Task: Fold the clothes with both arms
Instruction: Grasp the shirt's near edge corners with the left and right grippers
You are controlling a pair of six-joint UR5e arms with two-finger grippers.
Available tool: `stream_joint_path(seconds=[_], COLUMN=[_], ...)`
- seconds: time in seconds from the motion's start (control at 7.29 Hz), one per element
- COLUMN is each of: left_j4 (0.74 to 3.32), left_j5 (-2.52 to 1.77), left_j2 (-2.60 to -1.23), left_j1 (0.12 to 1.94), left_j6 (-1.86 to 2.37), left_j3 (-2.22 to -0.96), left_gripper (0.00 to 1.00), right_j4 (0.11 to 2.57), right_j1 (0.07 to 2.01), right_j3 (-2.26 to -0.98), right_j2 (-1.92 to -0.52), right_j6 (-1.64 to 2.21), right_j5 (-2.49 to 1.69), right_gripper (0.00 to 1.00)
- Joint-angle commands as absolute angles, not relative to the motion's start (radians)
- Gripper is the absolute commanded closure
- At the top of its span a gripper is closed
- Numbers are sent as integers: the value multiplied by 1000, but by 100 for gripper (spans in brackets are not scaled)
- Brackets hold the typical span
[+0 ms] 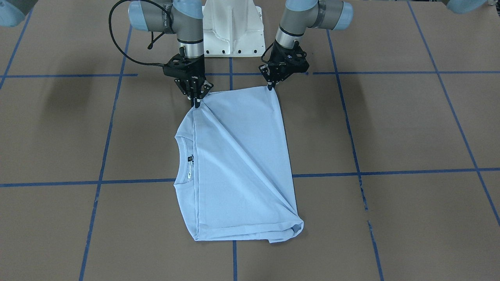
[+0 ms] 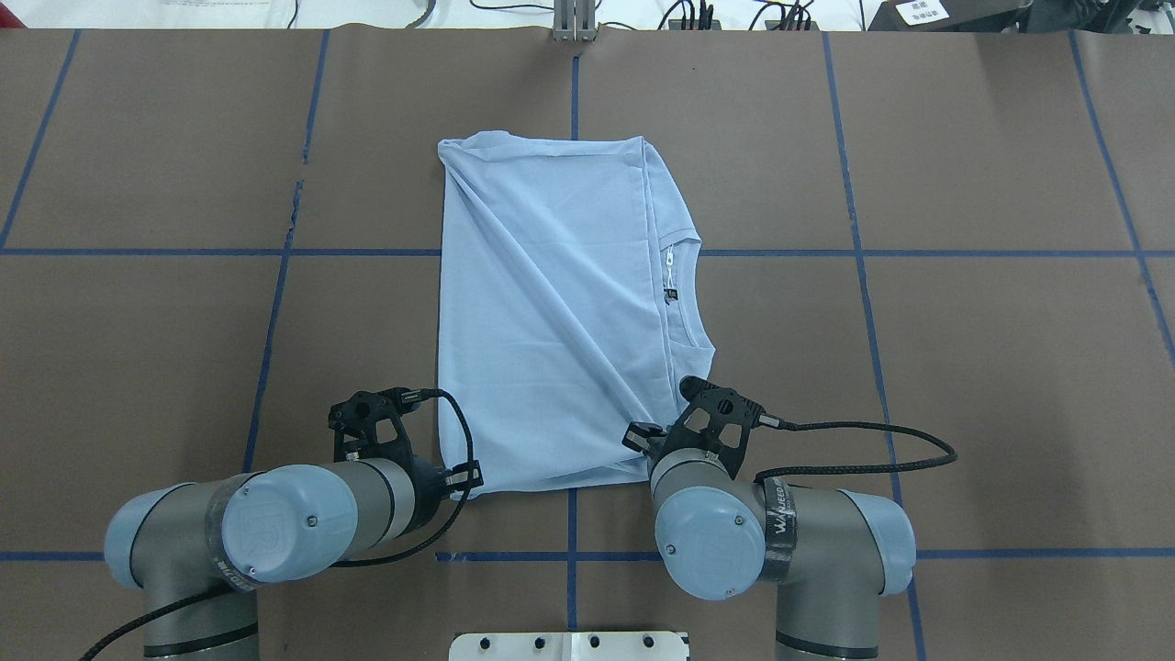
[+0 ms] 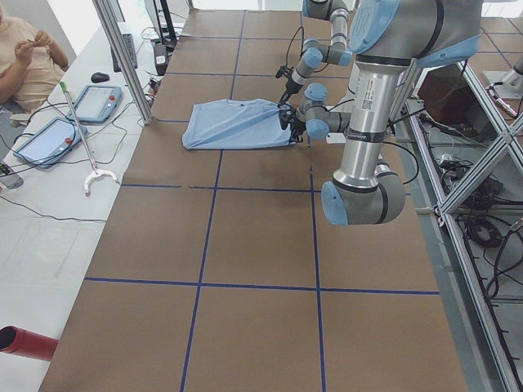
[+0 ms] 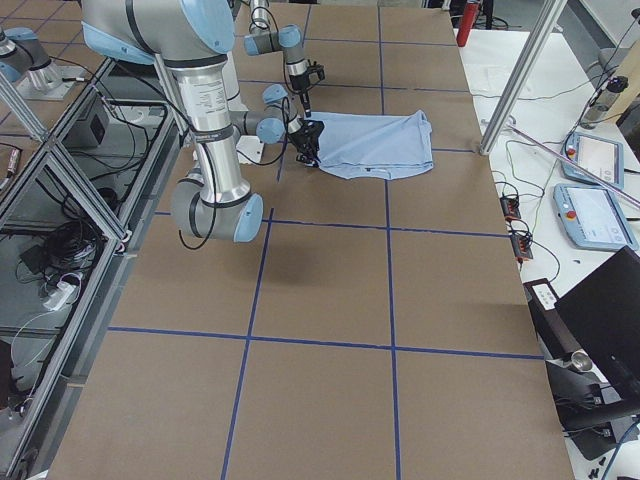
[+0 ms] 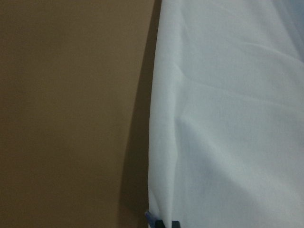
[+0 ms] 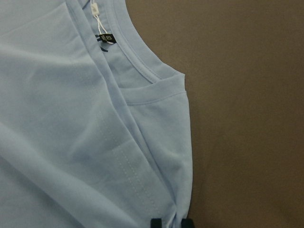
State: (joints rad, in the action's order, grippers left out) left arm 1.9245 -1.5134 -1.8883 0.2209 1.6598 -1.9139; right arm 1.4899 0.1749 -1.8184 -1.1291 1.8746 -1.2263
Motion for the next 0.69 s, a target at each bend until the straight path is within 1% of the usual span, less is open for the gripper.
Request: stream_joint_path(seconds=[0.0, 0.14, 0.27, 0.41, 0.55], left_j4=[1925, 1915, 1899, 1846, 1748], left_j5=[-1516, -1519, -1534, -1560, -1566], left_j2=[-1890, -1888, -1878, -1875, -1881], left_j1=[222, 230, 239, 244, 242], left_j6=[1658, 1655, 1614, 1609, 1608], left_j3=[-1916, -1954, -2024, -2093, -2190], left_gripper=[100, 100, 100, 100, 100], right_j4=[1488, 1493, 1521, 1625, 1732], right_j1=[178, 184, 190, 187, 158], right_j3=[-1836, -1886, -1963, -2065, -2180], right_j2=[-1127, -1131, -1143, -1143, -1143], right_j6=[1878, 1873, 1873, 1876, 1884], right_j5=[-1224, -1227, -1229, -1232, -1233], right_gripper=[100, 100, 100, 100, 100])
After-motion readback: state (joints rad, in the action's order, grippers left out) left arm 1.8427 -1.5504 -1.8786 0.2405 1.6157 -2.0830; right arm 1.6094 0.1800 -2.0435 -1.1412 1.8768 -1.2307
